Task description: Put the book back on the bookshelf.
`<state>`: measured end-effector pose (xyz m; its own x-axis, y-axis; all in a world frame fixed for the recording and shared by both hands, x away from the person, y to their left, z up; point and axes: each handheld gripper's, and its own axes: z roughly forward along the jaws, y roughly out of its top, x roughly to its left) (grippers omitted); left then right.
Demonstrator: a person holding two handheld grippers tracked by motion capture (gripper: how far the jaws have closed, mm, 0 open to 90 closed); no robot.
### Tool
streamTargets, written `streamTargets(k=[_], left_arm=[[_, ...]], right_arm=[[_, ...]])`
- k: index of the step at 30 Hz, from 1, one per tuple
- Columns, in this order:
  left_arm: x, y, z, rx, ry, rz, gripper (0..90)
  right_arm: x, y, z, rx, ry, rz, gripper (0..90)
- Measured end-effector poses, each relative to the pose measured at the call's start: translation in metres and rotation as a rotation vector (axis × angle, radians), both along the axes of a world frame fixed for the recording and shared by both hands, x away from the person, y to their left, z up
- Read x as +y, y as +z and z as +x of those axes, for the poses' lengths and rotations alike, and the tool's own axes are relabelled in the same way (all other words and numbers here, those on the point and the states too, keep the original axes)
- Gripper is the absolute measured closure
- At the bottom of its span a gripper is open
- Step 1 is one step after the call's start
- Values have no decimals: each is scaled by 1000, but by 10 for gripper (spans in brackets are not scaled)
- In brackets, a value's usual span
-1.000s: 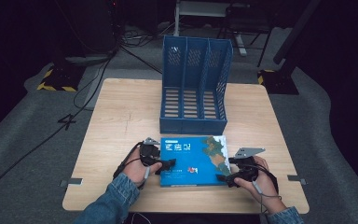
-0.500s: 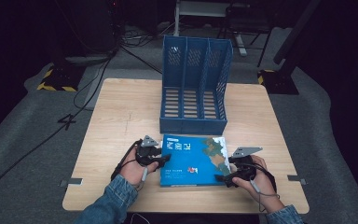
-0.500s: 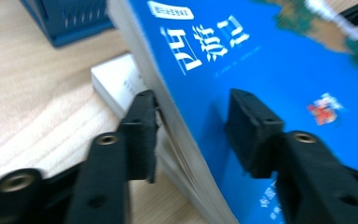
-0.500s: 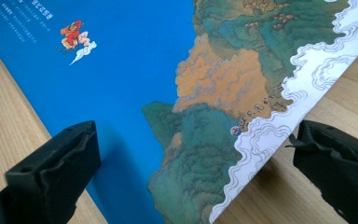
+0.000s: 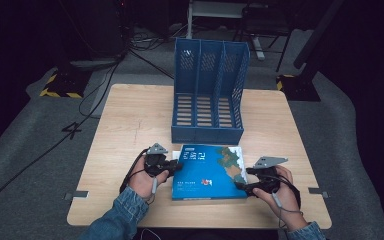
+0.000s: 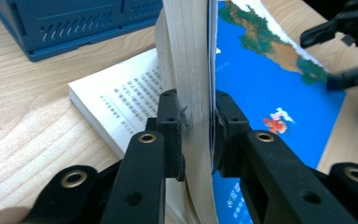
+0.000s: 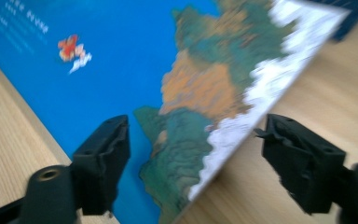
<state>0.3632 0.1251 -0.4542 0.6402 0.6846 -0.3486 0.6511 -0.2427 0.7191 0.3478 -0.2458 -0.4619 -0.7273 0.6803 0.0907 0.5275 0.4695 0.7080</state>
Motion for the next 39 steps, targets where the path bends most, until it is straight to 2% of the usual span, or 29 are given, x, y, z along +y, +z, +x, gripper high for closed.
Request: streamTargets(k=[1,2,3,5,9,10,11,12,14,17,20,22,24,25,29,31,33,34,39], left_arm=[[-1,2,0,3,-6,10,762],[-2,4,0,4,-10,22,763],[-2,6,1,8,-16,30,763],[-3,10,1,25,-23,31,765],[-6,19,1,23,-35,52,768],[-8,21,0,21,-35,50,769],[-8,21,0,21,-35,50,770],[-8,23,0,15,-41,53,770],[-9,26,0,20,-43,53,770],[-9,29,1,36,-47,45,772],[-10,33,1,50,-51,39,772],[-12,35,1,56,-49,41,773],[-12,36,2,67,-53,33,773],[-12,37,2,72,-55,29,773],[-11,37,4,97,-49,7,773],[-11,38,5,107,-50,-1,773],[-12,38,5,111,-45,0,773],[-13,37,6,116,-41,3,773],[-13,31,8,126,-27,12,772]], right_arm=[[-1,3,-2,-14,-19,13,163],[-3,7,-5,-31,-31,49,206],[-3,10,-7,-43,-28,70,188],[4,11,-11,-68,-15,82,165],[27,10,-17,-115,75,72,164],[33,9,-17,-117,101,72,163],[33,9,-17,-117,101,72,163],[47,5,-17,-113,155,96,164],[57,0,-16,-97,184,116,164],[75,-6,-15,-108,221,96,164],[89,-12,-16,-112,268,50,150],[101,-16,-19,-169,287,-8,81],[109,-19,-22,-197,310,-52,0],[112,-20,-23,-211,306,-56,0],[119,-26,-29,-311,304,-132,0],[123,-30,-32,-358,283,-142,0],[124,-32,-33,-375,265,-144,0],[127,-33,-33,-387,267,-166,0],[129,-38,-32,-397,274,-170,0]])
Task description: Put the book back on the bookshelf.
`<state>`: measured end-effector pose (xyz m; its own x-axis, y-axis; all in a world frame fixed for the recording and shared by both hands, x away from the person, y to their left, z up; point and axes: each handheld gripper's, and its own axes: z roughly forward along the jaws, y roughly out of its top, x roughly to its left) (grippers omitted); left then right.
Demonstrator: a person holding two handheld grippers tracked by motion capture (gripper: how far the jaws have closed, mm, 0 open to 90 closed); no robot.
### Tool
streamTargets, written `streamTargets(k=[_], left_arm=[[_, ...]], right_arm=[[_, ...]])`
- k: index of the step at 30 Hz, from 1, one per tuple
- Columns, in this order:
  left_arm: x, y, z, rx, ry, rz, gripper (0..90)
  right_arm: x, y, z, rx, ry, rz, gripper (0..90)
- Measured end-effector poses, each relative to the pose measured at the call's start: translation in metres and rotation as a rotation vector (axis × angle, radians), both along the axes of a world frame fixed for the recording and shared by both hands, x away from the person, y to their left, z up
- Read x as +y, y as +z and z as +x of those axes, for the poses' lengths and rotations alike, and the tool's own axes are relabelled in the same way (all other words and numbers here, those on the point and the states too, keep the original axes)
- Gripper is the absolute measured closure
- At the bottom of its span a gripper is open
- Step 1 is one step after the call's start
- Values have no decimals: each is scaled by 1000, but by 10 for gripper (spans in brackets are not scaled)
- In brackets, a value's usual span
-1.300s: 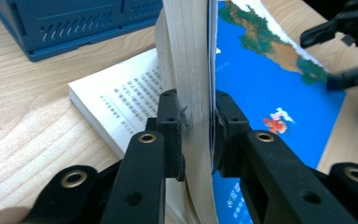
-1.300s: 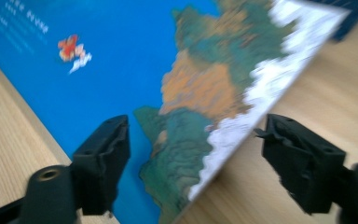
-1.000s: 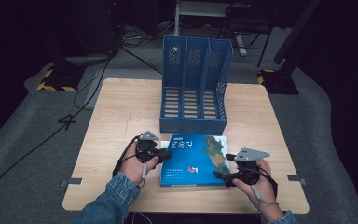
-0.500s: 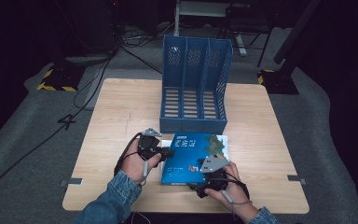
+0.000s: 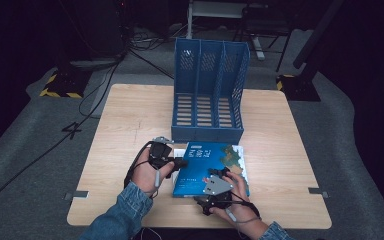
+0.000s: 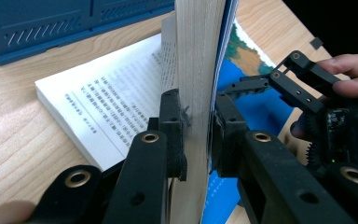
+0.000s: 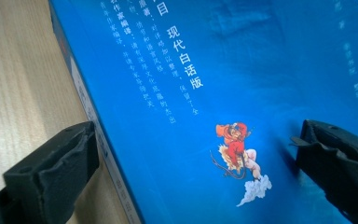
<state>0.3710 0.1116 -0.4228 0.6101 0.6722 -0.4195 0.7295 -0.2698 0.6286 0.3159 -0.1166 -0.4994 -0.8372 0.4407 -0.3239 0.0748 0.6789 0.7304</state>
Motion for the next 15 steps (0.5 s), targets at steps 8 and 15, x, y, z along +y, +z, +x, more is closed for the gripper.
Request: streamTargets(k=[8,15], left_arm=[[0,-11,-3,-9,54,4,765],[5,-25,-10,-26,117,-75,748]], right_arm=[[8,-8,1,-34,45,18,0],[16,-9,1,-36,55,21,0]])
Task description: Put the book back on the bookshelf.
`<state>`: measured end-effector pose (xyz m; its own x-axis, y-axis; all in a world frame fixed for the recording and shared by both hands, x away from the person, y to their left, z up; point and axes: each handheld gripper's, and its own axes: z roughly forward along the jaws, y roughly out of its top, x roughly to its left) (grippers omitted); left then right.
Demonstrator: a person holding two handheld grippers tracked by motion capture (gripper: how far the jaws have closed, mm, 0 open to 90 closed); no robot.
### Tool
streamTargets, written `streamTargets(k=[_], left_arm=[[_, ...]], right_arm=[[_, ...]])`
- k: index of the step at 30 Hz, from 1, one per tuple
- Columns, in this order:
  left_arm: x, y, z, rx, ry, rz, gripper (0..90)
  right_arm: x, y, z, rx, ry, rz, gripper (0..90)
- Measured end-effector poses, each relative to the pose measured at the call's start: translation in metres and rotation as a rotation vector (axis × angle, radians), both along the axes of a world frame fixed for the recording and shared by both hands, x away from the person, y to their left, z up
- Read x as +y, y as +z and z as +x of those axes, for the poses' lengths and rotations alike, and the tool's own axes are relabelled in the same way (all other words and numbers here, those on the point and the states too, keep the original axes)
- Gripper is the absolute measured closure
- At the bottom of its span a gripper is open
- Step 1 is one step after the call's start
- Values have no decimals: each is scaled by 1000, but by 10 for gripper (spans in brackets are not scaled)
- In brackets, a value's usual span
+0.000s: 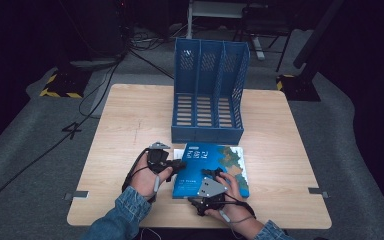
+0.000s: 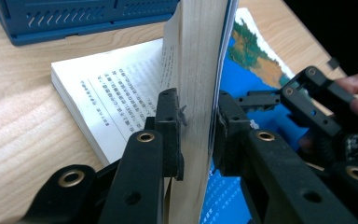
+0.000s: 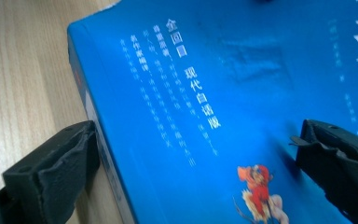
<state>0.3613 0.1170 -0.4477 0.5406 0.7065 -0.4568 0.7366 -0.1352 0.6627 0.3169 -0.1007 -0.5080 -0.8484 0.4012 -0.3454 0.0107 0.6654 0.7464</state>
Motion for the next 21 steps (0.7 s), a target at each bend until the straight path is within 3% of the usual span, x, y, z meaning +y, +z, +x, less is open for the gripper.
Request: streamTargets(k=[5,9,13,17,21], left_arm=[[1,4,-1,-3,-31,-18,761],[2,8,2,24,-56,-31,767],[4,16,10,62,-80,-74,769],[4,26,18,59,-89,-129,768],[3,29,22,61,-90,-147,768]], right_arm=[[4,0,-1,-10,1,0,0],[5,0,-3,-35,-2,-6,0],[5,5,-3,-49,0,-11,0],[1,16,0,-77,-9,9,0],[0,19,1,-104,-31,8,0]])
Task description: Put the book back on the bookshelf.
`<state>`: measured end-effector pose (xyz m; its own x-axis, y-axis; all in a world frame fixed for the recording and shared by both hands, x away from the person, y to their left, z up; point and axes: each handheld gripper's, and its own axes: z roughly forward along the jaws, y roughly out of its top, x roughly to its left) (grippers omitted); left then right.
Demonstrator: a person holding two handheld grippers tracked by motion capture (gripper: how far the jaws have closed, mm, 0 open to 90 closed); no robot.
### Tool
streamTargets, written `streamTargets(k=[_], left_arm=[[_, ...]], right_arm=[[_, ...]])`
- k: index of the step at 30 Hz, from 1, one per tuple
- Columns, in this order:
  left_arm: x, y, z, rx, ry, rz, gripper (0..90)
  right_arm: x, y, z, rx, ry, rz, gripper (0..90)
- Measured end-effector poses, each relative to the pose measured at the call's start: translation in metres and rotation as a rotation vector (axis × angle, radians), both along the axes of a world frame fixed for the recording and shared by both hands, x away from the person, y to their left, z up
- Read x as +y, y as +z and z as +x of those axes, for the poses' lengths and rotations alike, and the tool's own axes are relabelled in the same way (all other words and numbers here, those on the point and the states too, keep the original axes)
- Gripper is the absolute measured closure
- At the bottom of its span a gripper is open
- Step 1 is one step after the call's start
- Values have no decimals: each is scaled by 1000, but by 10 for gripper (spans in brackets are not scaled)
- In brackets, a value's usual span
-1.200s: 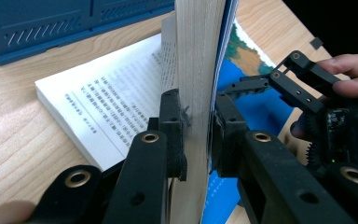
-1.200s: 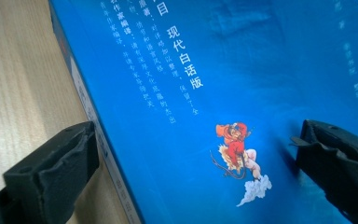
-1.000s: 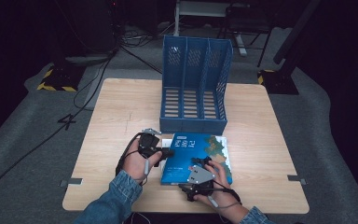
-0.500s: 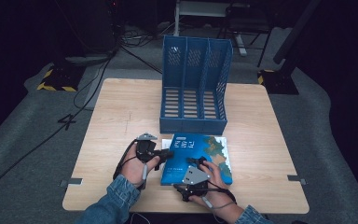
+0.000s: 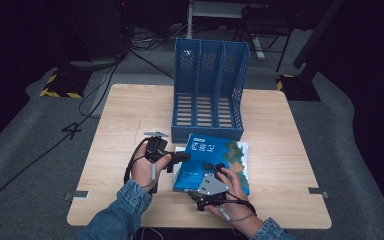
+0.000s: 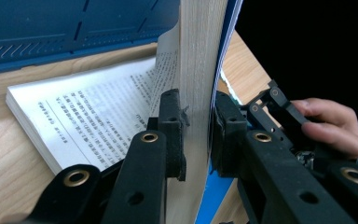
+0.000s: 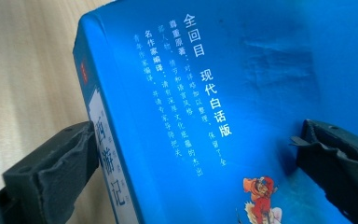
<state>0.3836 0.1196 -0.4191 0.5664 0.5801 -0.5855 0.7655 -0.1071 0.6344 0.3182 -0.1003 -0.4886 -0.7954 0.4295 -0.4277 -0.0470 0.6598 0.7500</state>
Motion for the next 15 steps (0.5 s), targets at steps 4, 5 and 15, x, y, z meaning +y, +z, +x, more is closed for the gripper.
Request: streamTargets(k=[4,5,15], left_arm=[[2,-1,3,27,5,-28,768],[2,-1,3,27,5,-28,768],[-3,3,1,14,0,-49,768]], right_arm=[[4,-2,-1,-41,-12,-51,0],[5,-2,-2,-50,-15,-57,0],[8,-2,-3,-130,-37,-141,0]])
